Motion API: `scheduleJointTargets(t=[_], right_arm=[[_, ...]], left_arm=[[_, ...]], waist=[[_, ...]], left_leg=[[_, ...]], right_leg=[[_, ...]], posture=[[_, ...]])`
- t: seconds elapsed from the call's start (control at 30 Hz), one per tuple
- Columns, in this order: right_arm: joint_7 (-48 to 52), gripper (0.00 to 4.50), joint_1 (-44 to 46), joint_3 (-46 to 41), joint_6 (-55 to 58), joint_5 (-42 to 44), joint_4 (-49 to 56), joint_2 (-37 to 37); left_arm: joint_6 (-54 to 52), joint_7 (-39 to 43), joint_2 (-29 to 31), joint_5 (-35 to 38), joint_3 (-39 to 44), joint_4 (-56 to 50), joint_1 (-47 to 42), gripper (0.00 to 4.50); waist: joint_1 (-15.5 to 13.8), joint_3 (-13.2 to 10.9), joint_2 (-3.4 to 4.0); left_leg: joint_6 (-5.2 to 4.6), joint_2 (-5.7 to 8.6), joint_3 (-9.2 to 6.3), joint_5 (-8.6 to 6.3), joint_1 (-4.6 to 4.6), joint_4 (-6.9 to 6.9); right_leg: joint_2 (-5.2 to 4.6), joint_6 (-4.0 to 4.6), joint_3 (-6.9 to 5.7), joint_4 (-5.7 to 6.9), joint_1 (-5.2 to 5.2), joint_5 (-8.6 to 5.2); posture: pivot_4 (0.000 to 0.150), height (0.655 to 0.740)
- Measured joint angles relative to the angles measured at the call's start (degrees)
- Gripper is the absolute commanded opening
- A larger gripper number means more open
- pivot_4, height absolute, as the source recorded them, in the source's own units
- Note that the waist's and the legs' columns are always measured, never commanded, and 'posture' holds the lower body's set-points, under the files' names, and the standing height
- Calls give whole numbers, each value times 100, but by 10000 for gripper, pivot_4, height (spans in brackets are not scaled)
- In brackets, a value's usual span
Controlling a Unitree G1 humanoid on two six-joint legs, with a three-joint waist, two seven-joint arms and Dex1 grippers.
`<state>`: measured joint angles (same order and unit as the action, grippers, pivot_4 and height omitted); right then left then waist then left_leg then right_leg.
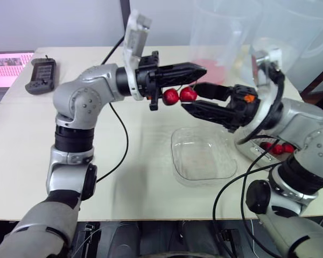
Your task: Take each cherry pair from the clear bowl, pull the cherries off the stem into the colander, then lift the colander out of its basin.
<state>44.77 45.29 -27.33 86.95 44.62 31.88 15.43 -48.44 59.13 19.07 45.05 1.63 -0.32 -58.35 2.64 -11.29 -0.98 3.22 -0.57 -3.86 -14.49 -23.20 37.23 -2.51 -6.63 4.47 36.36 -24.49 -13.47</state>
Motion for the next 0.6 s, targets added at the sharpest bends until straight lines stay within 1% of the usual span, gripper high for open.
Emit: scheduleJointTargets(t=[0.1, 0.13, 0.2, 0.3, 0.33, 0.6], right_arm=[[-303, 44759, -55, 30, -53, 195, -21, -169], [-417, 42250, -55, -10, -74, 302, -31, -221], [-569, 36190, -80, -27, -101, 454, -60, -246], [-820, 21473, -216, -124, -129, 731, -76, -238], [-885, 17374, -243, -137, -138, 808, -81, -219], [-1035, 17374, -650, -169, -385, 1456, -248, 467]], left_arm=[[-15, -73, 20, 66, 0, -55, 25, 0], [-15, -82, 42, 68, 0, -56, 24, 0], [-16, -106, 61, 77, 0, -57, 24, 0], [-35, -170, 68, 175, 0, -65, 24, 0], [-55, -178, 68, 184, 0, -76, 24, 0], [-71, -175, 79, 194, -4, -82, 24, 0]], waist=[[-7, 0, 0], [-8, 0, 0], [-8, 0, 0], [-15, 0, 0], [-12, 0, 0], [-4, 0, 0]], left_leg=[[0, 0, -1, 0, 0, 0], [0, 0, 0, 0, 0, 0], [0, 0, 0, 0, -1, 0], [0, 0, -1, 0, -3, 0], [0, 0, 0, 0, -4, 0], [0, 1, 3, 0, -2, 0]], right_leg=[[0, 0, 0, 0, 0, 0], [0, 0, 0, -1, 0, 0], [0, 0, 0, -1, 0, 0], [-1, 0, -1, -2, 0, 0], [-1, 0, -1, -3, 0, 0], [-1, 0, 1, -5, 0, 0]], posture=[[1500, 7400], [1500, 7400], [1500, 7400], [1500, 7400], [1500, 7400], [1500, 7400]])
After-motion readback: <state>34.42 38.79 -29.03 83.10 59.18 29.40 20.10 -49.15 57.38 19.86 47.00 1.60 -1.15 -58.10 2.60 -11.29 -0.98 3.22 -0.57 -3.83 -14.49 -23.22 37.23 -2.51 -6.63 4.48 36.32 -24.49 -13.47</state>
